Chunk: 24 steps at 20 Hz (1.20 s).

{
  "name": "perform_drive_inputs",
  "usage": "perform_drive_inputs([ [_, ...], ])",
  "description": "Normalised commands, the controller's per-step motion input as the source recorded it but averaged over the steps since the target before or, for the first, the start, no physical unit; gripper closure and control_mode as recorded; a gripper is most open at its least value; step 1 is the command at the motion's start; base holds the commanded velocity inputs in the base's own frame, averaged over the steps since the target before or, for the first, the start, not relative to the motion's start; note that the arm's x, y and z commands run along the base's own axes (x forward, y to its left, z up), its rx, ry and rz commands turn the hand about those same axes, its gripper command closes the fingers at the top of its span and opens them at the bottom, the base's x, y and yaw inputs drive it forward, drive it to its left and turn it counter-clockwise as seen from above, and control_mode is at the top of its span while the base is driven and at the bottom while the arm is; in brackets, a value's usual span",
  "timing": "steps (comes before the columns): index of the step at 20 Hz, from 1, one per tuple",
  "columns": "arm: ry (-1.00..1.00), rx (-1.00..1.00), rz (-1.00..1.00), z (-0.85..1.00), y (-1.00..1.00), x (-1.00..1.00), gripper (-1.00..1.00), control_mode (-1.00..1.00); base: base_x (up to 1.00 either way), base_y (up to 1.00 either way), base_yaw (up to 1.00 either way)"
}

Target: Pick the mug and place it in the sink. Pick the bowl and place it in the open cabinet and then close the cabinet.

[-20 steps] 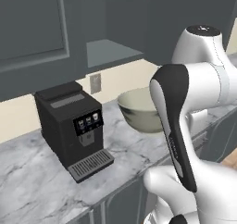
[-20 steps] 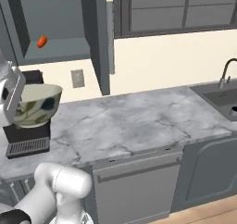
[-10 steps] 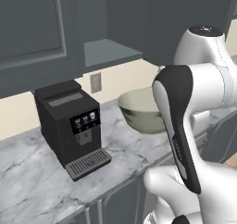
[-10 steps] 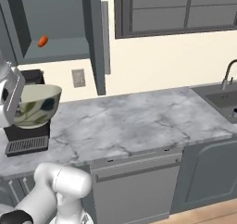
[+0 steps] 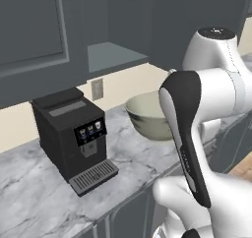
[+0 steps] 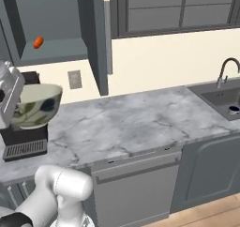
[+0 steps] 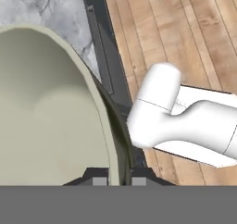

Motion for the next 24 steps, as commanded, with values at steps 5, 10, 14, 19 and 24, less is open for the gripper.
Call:
perform_drive_inputs([
  [5,-0.21,-0.03,-0.2,0.49,0.38,-0.14,1.0,-1.0,0.0,0.0,0.0],
  [10,-0.3,-0.02,-0.07,0.6,0.04,-0.14,1.0,-1.0,0.0,0.0,0.0],
  [14,-0.22,0.0,0.0,0.48,0.0,0.0,1.0,-1.0,0.0,0.0,0.0],
  [19,-0.16,0.0,0.04,0.23,-0.01,0.05,1.0,-1.0,0.0,0.0,0.0],
  [24,-0.08,0.0,0.09,0.04,-0.04,0.28,1.0,-1.0,0.0,0.0,0.0],
])
